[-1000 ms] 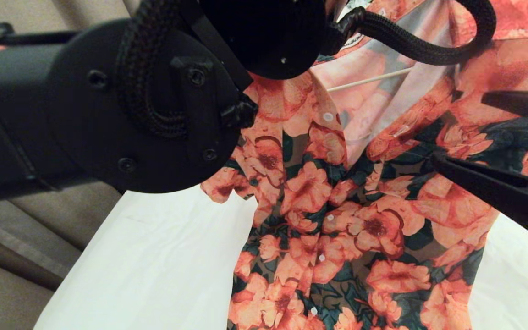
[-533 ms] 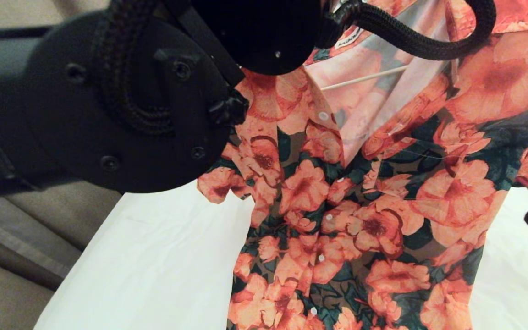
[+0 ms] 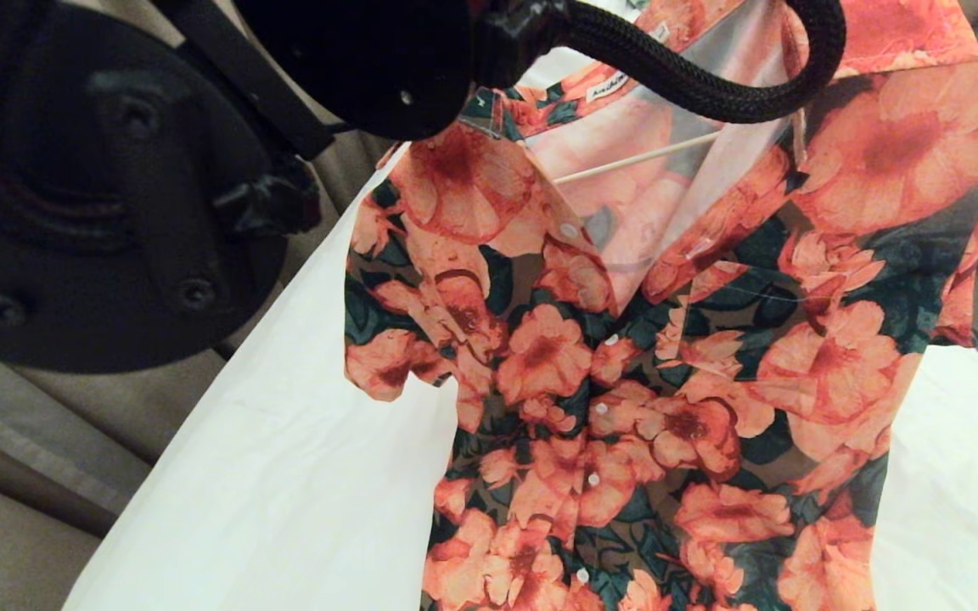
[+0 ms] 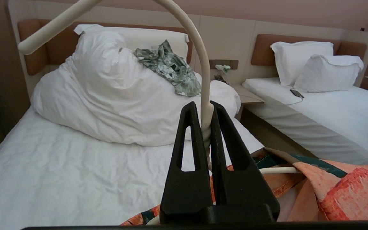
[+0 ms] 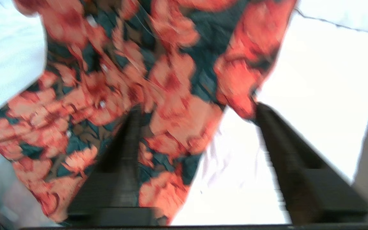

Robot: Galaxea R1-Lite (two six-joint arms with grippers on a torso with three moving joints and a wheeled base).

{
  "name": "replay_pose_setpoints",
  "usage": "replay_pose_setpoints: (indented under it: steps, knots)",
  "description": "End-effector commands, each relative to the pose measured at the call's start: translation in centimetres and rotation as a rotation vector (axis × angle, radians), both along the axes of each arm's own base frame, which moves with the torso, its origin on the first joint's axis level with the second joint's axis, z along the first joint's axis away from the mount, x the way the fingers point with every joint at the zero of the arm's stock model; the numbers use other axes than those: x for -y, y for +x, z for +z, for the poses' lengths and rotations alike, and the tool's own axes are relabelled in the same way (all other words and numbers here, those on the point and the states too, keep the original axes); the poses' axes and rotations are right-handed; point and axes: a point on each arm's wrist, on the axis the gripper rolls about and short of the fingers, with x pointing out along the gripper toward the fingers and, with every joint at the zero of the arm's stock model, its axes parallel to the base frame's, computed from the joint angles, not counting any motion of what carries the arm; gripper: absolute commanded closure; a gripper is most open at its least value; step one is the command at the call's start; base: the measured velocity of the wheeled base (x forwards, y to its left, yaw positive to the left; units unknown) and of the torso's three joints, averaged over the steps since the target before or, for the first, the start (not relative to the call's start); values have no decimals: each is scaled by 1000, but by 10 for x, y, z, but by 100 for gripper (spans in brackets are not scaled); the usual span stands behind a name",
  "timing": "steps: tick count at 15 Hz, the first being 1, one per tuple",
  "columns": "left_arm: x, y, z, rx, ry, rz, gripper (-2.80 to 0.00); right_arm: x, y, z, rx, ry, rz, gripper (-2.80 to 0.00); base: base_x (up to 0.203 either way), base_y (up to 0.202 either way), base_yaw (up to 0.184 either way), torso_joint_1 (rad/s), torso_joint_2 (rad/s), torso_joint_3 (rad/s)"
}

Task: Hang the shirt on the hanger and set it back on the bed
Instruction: Take the clothes hanger out of the clothes

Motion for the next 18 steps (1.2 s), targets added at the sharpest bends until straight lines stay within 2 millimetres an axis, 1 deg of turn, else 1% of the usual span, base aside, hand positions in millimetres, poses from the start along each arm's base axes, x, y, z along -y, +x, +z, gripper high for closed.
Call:
replay_pose_setpoints:
  steps: [1, 3, 6, 7, 9, 10, 12, 13, 14, 15, 16, 18]
  knots:
    - [-9, -4, 6, 6, -15, 6, 0, 4, -2, -2, -15, -43, -47, 0, 0, 0, 0, 0, 0, 0]
    - [-12, -6, 4, 2, -8, 3, 0, 6, 2, -9, -49, -92, -141, 0, 0, 0, 0, 0, 0, 0]
    - [-14, -7, -1, -13, 9, -3, 0, 1, 15, -11, -93, -108, -153, 0, 0, 0, 0, 0, 0, 0]
    - [-17, -9, -2, -18, 13, -5, 0, -3, 25, -11, -119, -124, -157, 0, 0, 0, 0, 0, 0, 0]
    - [-22, -10, 0, -18, 13, -5, 0, -11, 53, -6, -162, -166, -194, 0, 0, 0, 0, 0, 0, 0]
    - [-24, -11, 0, -22, 22, -5, 0, -12, 66, 1, -163, -176, -214, 0, 0, 0, 0, 0, 0, 0]
    - [-25, -11, 1, -31, 32, -8, 0, -6, 86, 25, -122, -185, -227, 0, 0, 0, 0, 0, 0, 0]
    - [-25, -11, 1, -31, 33, -9, 0, 0, 93, 37, -97, -200, -217, 0, 0, 0, 0, 0, 0, 0]
    - [-25, -12, 2, -31, 33, -9, 0, 7, 95, 45, -96, -238, -213, 0, 0, 0, 0, 0, 0, 0]
    - [-25, -11, 2, -31, 34, -8, 0, 14, 95, 51, -107, -272, -203, -280, 0, 0, 0, 0, 0, 0]
    - [-25, -11, 1, -31, 35, -7, 0, 20, 93, 56, -121, -287, -175, -280, 0, 0, 0, 0, 0, 0]
    - [-24, -11, 0, -36, 44, -7, 0, 31, 102, 62, -134, -268, -89, -280, 0, 0, 0, 0, 0, 0]
